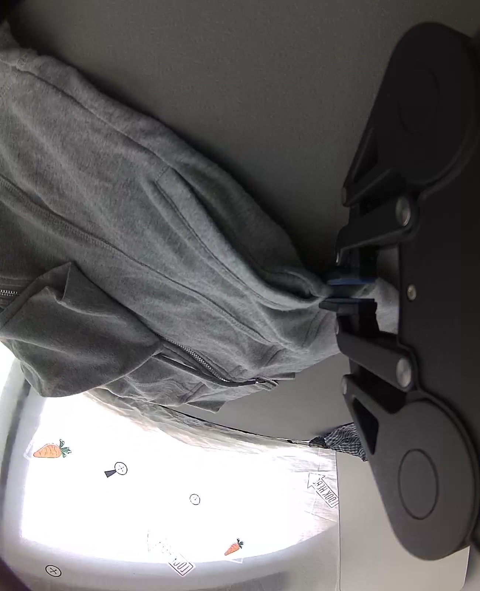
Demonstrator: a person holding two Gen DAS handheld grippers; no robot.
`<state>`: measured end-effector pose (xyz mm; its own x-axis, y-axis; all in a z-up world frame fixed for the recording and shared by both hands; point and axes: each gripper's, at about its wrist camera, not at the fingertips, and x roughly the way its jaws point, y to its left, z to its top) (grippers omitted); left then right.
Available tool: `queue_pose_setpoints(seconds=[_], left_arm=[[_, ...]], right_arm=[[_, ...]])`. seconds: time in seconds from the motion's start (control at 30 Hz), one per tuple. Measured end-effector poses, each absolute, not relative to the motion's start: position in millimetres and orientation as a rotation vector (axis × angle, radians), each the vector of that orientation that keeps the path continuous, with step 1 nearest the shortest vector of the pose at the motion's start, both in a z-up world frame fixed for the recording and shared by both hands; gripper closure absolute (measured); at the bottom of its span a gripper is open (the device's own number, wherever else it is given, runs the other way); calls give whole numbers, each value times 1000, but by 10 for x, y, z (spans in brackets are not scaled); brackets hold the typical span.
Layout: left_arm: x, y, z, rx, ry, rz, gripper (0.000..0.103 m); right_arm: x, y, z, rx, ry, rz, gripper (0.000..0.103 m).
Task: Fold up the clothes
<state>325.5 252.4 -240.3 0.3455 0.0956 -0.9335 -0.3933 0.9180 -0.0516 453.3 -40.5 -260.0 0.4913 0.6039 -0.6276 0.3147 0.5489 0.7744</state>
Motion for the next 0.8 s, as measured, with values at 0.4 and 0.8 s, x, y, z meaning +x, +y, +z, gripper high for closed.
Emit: queue_pose_setpoints(seconds=[0.4,0.8], left_arm=[[3071,2028,-2302,-297,1179,387,0],[3485,988,-2105,-205,1080,-29,2]], right_arm=[[3802,-2216,-2346,964,1047,76,99],[3218,-3879,-2232,700,1032,-197,98]])
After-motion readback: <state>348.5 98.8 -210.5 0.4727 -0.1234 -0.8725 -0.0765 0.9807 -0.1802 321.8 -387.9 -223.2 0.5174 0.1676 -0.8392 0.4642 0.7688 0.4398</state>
